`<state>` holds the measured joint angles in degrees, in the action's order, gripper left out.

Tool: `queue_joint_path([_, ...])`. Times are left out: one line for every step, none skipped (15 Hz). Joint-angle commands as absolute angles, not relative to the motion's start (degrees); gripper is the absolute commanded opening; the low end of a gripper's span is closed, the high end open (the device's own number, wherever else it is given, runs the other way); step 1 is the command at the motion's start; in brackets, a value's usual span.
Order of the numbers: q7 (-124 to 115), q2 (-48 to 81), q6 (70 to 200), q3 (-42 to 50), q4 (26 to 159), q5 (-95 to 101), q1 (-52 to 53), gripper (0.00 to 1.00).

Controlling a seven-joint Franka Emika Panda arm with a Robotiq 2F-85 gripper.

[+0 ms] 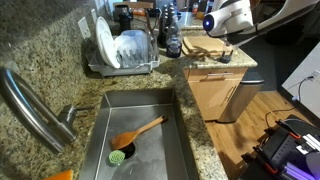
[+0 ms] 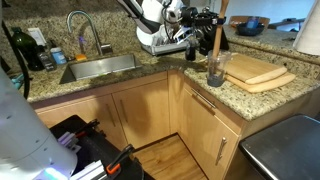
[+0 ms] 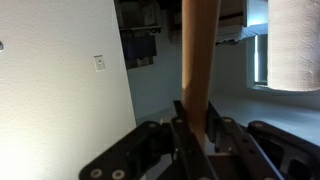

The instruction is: Pick up the wooden spoon from the countertop and put it in the clear cup.

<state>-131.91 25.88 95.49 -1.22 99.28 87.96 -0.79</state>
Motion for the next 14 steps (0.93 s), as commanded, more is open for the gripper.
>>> queue_joint_path([-131.9,25.89,95.59,-0.73,99.23,87.76,-0.37,0.22])
queue_joint_path([-134.03,26.03,95.48,-0.4,99.96,89.21,-0.16,0.06])
queue_joint_path([-134.65,26.35,95.17,-0.2,100.4,89.89,-0.06,0.06])
queue_joint_path([-135.45,27.02,94.63,-0.03,100.64,90.14,0.01,0.06])
queue_joint_path([-136.06,27.61,94.26,0.1,100.8,90.21,-0.01,0.06])
queue_joint_path([-134.35,26.66,95.23,-0.48,100.09,88.86,-0.27,0.22])
queue_joint_path([-134.86,27.16,95.12,-0.39,100.26,89.03,-0.3,0.22])
queue_joint_path([-135.31,27.68,95.04,-0.31,100.28,89.19,-0.32,0.22])
queue_joint_path([-135.62,28.0,95.0,-0.27,100.29,89.31,-0.34,0.06])
queue_joint_path([-135.51,28.65,94.34,-0.09,100.09,89.33,-0.25,0.06])
queue_joint_path([-135.71,29.04,94.13,0.01,100.04,89.38,-0.27,0.06])
queue_joint_path([-135.84,29.57,93.66,0.24,100.09,89.73,-0.21,0.06])
queue_joint_path([-136.38,30.06,93.14,0.43,100.08,90.0,-0.14,0.06])
queue_joint_path([-135.65,29.02,94.37,-0.17,100.26,89.23,-0.33,0.22])
